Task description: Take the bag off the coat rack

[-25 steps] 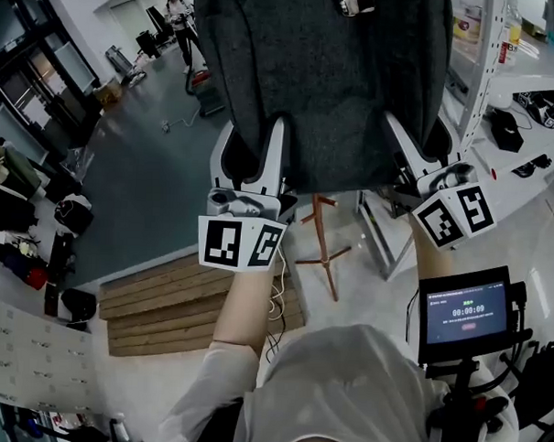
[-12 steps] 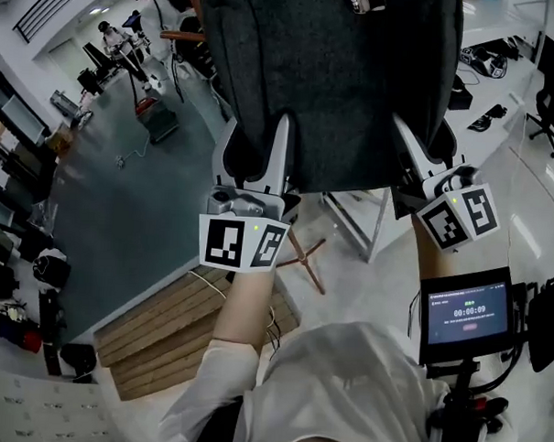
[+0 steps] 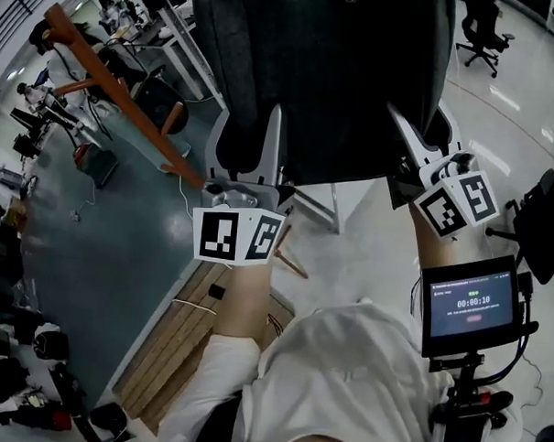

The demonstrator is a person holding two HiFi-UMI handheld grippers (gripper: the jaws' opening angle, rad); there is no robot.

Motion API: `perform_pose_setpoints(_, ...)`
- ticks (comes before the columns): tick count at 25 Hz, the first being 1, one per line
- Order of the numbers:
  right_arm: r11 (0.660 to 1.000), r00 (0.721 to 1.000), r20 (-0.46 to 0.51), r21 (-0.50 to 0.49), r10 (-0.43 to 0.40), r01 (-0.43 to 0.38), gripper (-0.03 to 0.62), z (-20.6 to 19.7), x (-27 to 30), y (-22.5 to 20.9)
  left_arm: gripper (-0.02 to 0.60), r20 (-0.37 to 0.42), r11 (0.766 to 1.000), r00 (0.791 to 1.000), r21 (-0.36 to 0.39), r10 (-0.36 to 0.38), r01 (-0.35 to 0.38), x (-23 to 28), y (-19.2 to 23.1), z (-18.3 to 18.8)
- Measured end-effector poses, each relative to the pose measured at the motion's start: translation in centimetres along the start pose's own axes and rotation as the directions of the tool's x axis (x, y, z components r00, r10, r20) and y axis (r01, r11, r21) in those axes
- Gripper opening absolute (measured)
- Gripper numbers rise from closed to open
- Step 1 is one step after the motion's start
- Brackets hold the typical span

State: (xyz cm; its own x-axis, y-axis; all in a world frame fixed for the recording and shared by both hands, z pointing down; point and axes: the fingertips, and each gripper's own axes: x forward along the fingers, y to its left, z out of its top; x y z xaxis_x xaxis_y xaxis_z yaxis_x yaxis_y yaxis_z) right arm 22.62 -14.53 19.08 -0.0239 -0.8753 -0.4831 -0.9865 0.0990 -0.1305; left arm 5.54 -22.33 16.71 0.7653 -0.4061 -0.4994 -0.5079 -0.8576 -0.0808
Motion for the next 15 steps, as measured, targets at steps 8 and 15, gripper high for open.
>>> perform_pose_setpoints(8, 0.984, 0.983, -0.054, -0.017, -0.176, 0.175, 0.284, 0.6, -6.6, -6.3, 0.189, -0.077, 0.987, 0.99, -0.117, -0.121, 0.112, 3.5, -6.7, -4.9)
perform_pose_setpoints(15, 0.954, 0.949, -0.093, -0.007, -0.3, 0.301, 0.285, -0.9, -11.7, -9.7, 0.187, -0.143, 0.961, 0.965, -0.205, -0.218, 0.186, 4.4, -10.8, -9.4)
